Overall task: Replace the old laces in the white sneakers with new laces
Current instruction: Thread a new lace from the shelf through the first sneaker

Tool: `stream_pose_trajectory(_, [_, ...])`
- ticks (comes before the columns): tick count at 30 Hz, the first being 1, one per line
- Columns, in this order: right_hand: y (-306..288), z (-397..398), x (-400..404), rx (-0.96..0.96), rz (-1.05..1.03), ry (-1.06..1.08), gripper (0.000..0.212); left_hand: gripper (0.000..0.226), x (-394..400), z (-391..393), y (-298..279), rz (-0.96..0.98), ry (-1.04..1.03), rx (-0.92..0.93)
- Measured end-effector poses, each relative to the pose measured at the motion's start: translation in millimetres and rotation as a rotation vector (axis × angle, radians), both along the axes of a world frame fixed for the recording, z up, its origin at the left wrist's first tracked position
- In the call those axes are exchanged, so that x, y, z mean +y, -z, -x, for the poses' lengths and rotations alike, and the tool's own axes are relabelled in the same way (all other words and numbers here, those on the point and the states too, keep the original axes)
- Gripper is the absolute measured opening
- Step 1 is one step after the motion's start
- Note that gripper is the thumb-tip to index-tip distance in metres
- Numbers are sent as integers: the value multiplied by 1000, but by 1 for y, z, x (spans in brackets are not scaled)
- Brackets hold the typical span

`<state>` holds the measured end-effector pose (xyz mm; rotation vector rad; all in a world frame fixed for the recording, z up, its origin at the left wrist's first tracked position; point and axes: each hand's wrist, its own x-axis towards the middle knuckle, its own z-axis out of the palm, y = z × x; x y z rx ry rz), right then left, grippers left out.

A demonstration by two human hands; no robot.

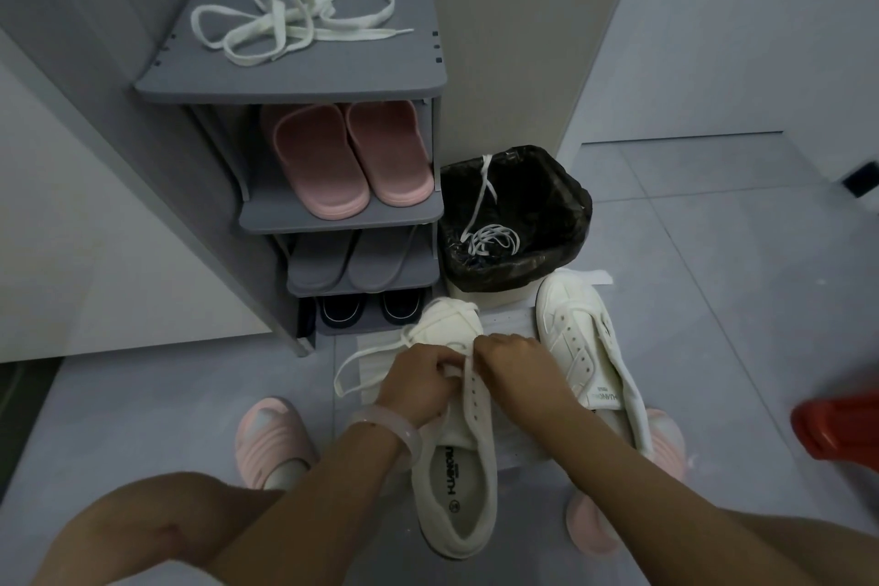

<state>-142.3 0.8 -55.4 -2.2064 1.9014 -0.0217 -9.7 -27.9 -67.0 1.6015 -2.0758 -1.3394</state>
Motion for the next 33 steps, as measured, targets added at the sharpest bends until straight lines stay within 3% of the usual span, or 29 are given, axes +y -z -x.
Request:
stream_pose_trajectory(4, [2,6,2,-202,-88,193,16,22,2,2,3,-18,-23,35])
stream_pose_trajectory(8, [5,2,3,-127,-92,140,25,20,2,5,8,-22,-51,11])
stream_pose_trajectory(12, [2,0,5,-235,-164,149,55,23,2,9,14,54,-63,-84])
stream_pose_trajectory(18, [1,-1,2,-164,-317,196,51,19,-4,8,10,-29,-1,-126])
stream_pose_trajectory(20, [1,-2,0,-169,-358,226,54,26,-12,3,-18,-211,-128,71])
stream_pose_trajectory(23, [1,-3,-1,-178,-381,239,54,25,-27,-19,-86,-580,-396,798])
stream_pose_trajectory(25, [3,-3,-1,-209,-380,254,51,31,-36,-42,-122,-602,-482,1076])
stream_pose_trajectory(26, [4,-4,0,-227,-366,255,48,34,-41,-51,-131,-553,-520,1071])
stream_pose_trajectory(27, [5,-5,0,-254,-334,255,45,36,-46,-57,-132,-467,-556,956])
stream_pose_trajectory(29, [6,-7,0,-380,-248,305,37,36,-50,-60,-115,-213,-526,455])
stream_pose_trajectory(31, [3,-8,-1,-582,-180,460,35,30,-46,-56,-85,-24,-327,-27])
stream_pose_trajectory(33, [-3,-7,-4,-763,-182,640,40,27,-34,-46,-58,8,-106,-245])
